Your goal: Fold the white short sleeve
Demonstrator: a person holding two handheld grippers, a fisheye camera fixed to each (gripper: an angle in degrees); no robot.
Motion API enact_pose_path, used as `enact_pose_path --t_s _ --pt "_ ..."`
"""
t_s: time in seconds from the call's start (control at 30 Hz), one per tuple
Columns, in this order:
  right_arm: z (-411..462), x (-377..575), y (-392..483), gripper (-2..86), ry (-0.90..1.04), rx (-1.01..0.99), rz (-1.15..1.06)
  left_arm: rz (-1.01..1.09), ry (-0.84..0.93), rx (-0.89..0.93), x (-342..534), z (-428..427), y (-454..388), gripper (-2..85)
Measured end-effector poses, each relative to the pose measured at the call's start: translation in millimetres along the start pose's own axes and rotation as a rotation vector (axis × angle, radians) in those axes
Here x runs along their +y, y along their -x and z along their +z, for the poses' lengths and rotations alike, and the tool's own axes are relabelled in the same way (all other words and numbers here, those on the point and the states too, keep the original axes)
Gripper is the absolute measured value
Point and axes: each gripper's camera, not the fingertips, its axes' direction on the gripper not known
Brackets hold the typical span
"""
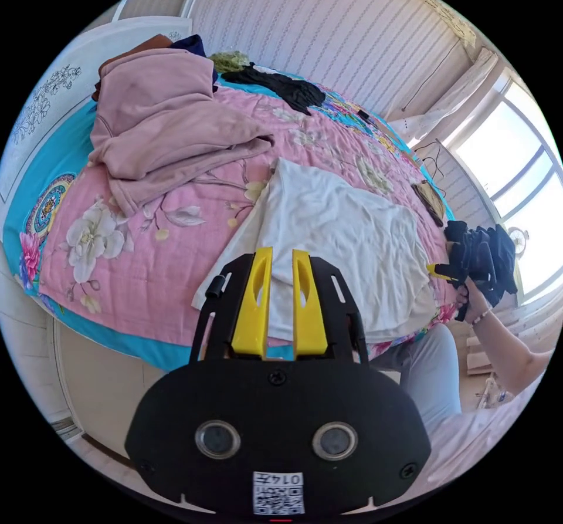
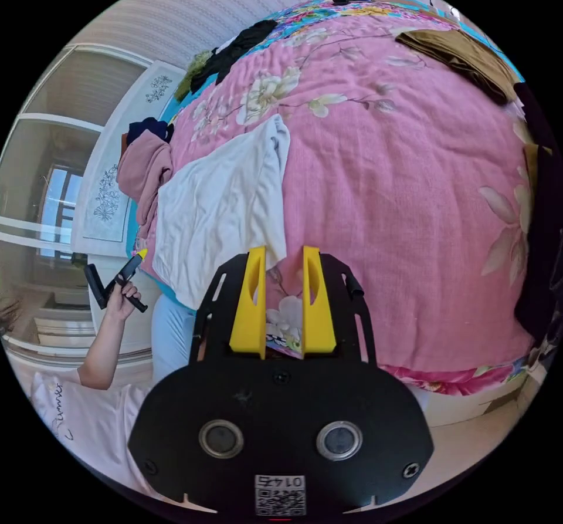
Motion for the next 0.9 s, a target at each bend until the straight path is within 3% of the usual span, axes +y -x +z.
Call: enact_pose_path --t_s 0.13,0.3,0.43,0.63,0.73,0.9 --pt "-2.7 1.2 -7.8 2.0 -0.003 -0.097 -0.016 0.002 0.116 0.020 -14.1 23.5 -3.2 0.3" --pt "-39.1 20.9 -14.0 0.5 -0.063 -0.281 -0.066 -0.077 -0.109 0.329 -5.1 -30.2 16.2 -0.9" --pt "-78.3 42.6 -22.4 0.2 -0.125 -0.309 -0.107 -0.005 -0.146 0.293 3.2 -64.2 11.4 -1.0" --pt "-117.3 58.0 -20.9 0.1 -0.164 -0.378 -0.187 0.095 -0.315 0.390 -8.7 -138.5 -16.7 -1.0" --pt "-144.9 43.1 -14.0 0.2 -0.195 -0.298 -0.271 0.198 -0.395 0.331 -46.9 -164.7 -34.2 -1.0" --pt "-167.1 -54.2 -8.9 0.5 -0.198 -0.183 -0.267 0.262 -0.422 0.269 -195.7 -149.5 -68.7 -0.9"
